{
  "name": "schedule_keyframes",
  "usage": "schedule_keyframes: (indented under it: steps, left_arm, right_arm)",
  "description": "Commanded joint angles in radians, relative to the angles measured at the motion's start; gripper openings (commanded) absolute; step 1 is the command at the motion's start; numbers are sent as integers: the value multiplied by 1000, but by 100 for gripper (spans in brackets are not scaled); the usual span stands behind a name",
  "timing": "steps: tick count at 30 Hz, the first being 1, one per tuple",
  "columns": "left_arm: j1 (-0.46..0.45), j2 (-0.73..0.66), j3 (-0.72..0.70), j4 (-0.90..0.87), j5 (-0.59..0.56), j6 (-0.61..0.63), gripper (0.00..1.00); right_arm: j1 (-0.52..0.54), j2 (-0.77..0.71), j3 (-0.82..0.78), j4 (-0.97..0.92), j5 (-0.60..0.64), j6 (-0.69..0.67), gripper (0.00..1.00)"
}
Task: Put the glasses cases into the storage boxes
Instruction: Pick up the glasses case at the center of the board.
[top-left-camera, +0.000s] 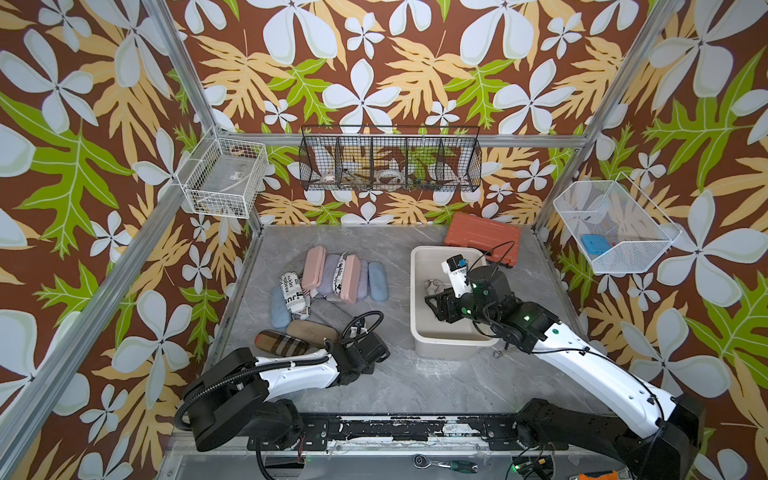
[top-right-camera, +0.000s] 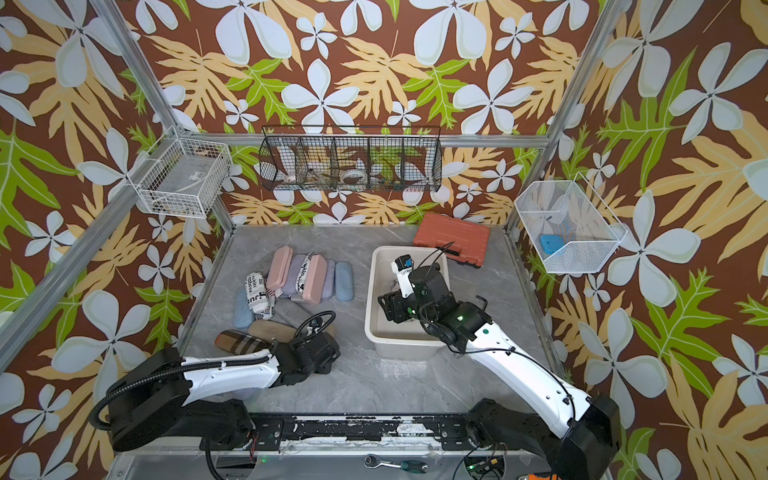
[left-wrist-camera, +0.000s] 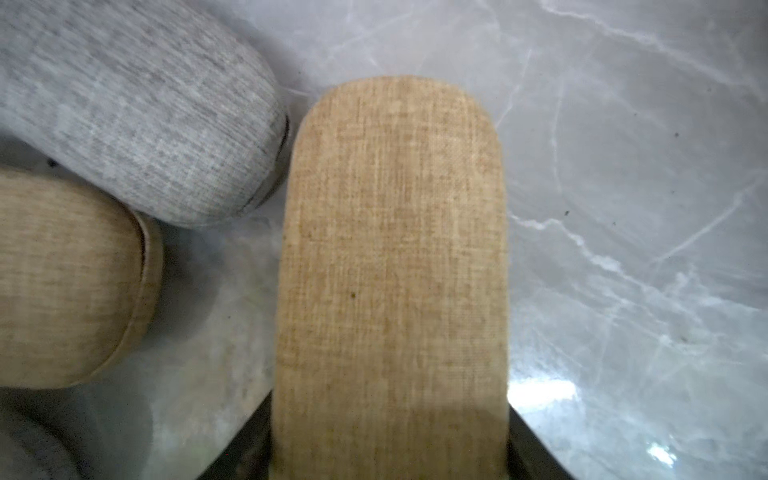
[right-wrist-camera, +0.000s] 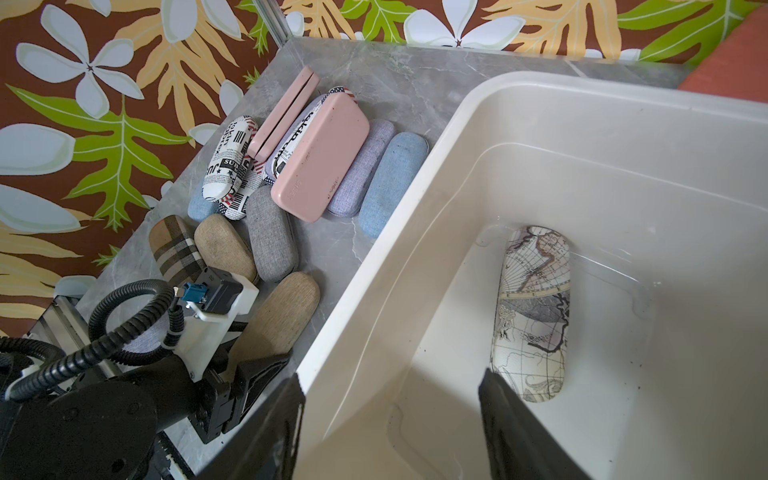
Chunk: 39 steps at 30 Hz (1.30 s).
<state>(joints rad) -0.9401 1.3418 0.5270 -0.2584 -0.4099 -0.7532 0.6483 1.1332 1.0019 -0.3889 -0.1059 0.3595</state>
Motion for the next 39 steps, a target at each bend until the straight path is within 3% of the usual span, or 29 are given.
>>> schedule_keyframes:
  steps: [1,9,15,18,28,33,39]
  left_arm:
    - [-8,-78,16,-31,-23,-25,49]
    - [-10,-458,-51,186,24,64,43]
    - [-10,-631,-117,436,151,161,42]
    - [-11,-621,-87,469,185,184,42]
    - [-12,-514,-5,504,222,169,41]
    - [-11,-514,6,506,184,177,41]
    - [-11,-508,10,502,170,180,43]
  right_arm:
    - [2,-7,16,9,-16,10,66]
    - [2,-46,-6,108,-25,64,65]
    - [4,-55,-43,295,-268,171,68]
    - [10,-38,-44,369,-323,219,72]
    - [87,102,58,389,-305,226,75]
    - [124,171,98,374,-269,221,69]
    - [129,209,109,373,-296,234,48]
